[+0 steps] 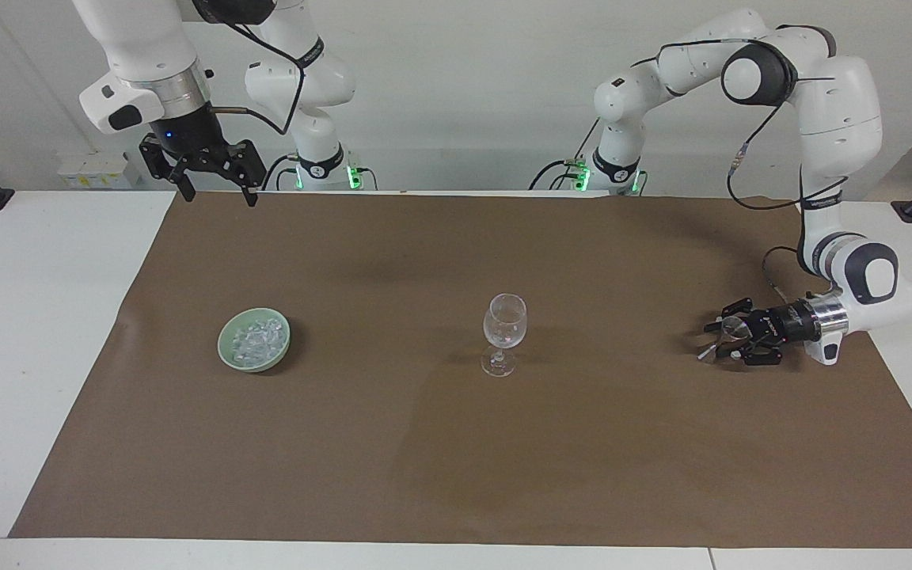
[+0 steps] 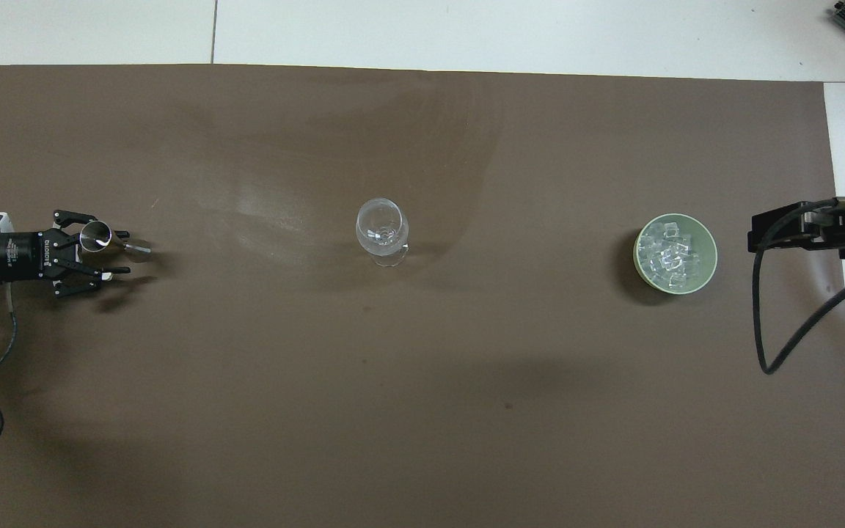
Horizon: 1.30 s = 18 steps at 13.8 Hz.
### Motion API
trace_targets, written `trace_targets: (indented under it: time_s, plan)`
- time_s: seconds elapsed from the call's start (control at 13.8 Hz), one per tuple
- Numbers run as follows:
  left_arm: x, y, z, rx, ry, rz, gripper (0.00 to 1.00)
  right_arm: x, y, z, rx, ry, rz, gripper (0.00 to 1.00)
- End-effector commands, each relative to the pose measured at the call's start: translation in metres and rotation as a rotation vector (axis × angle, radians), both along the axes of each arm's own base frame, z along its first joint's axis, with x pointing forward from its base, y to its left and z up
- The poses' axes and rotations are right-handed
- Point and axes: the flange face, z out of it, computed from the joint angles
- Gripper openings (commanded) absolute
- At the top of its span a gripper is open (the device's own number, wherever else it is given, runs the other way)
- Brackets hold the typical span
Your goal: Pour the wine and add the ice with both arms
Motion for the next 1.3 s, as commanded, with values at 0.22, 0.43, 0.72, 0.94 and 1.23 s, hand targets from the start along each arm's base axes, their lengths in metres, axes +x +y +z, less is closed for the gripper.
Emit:
trace_targets:
  time_s: [0.22, 0.43, 0.72, 0.94, 1.23]
  plan:
    - [0.0020, 0.0026, -0.0023, -0.026, -0.012, 0.003, 0.54, -0.0061, 0.0003, 0.0002, 0.006, -0.001, 0.012, 1.00]
    - [0.0013, 0.0028, -0.0020, -0.031, -0.013, 0.000, 0.50, -0.0061, 0.0003, 0.0002, 0.006, -0.001, 0.012, 1.00]
    - [0.0013, 0.0032, -0.0022, -0.039, -0.013, 0.005, 0.43, -0.0061, 0.0003, 0.0002, 0.006, -0.001, 0.012, 1.00]
    - [0.0010, 0.0027, -0.0020, -0.042, -0.013, 0.003, 0.40, -0.0061, 0.0003, 0.0002, 0.006, -0.001, 0.012, 1.00]
    - [0.0011, 0.0026, -0.0019, -0.043, -0.015, 0.003, 0.31, -0.0061, 0.0003, 0.0002, 0.006, -0.001, 0.012, 1.00]
